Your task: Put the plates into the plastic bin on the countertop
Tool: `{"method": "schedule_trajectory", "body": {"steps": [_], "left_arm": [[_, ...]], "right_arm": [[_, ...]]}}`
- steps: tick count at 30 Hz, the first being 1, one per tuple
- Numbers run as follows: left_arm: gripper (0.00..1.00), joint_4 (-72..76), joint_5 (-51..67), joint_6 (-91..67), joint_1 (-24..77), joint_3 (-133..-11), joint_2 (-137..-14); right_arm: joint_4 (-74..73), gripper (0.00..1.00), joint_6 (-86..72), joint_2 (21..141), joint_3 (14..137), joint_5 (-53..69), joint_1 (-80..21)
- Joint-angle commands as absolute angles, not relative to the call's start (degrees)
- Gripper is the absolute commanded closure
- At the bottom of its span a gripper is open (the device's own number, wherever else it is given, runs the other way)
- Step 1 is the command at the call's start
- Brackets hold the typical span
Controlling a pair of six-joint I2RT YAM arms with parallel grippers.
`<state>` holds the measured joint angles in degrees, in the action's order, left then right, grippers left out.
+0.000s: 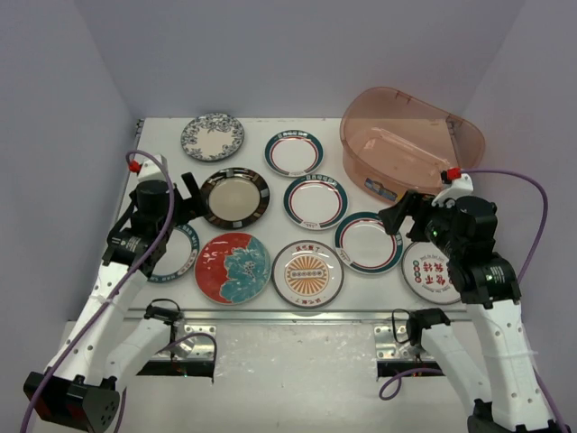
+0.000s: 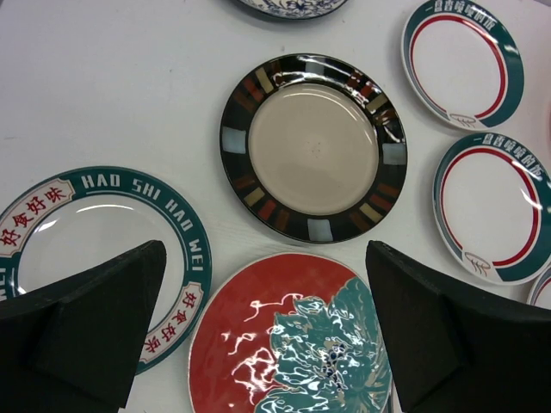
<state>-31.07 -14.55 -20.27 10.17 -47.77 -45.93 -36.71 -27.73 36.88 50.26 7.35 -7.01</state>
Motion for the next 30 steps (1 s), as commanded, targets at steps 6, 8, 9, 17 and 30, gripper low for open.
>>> {"method": "schedule_trajectory", "body": {"steps": [6, 8, 9, 17, 30], "left_arm": [[0.00, -28.29, -10.05, -30.59, 10.51, -52.30, -50.94], [0.00, -27.69, -9.00, -36.07, 9.65, -53.23, -53.20], [0.00, -26.68, -6.95, -37.48, 8.09, -53.67, -54.82], [0.00, -4.29, 13.00, -53.71, -9.38, -55.65, -74.49], [0.00, -1.70, 20.39, -51.73, -15.98, -87.15, -123.18]], "right_arm": [[-29.09, 0.01, -31.20, 33.71, 46.39, 13.33, -7.21], [-27.34, 0.01, -32.47, 33.70, 45.25, 17.01, -7.21], [-27.14, 0.01, -33.04, 34.40, 45.29, 18.86, -7.21], [-22.65, 0.01, -37.42, 36.28, 43.30, 27.81, -7.21], [-25.14, 0.01, -36.00, 33.49, 44.31, 29.20, -7.21]]}}
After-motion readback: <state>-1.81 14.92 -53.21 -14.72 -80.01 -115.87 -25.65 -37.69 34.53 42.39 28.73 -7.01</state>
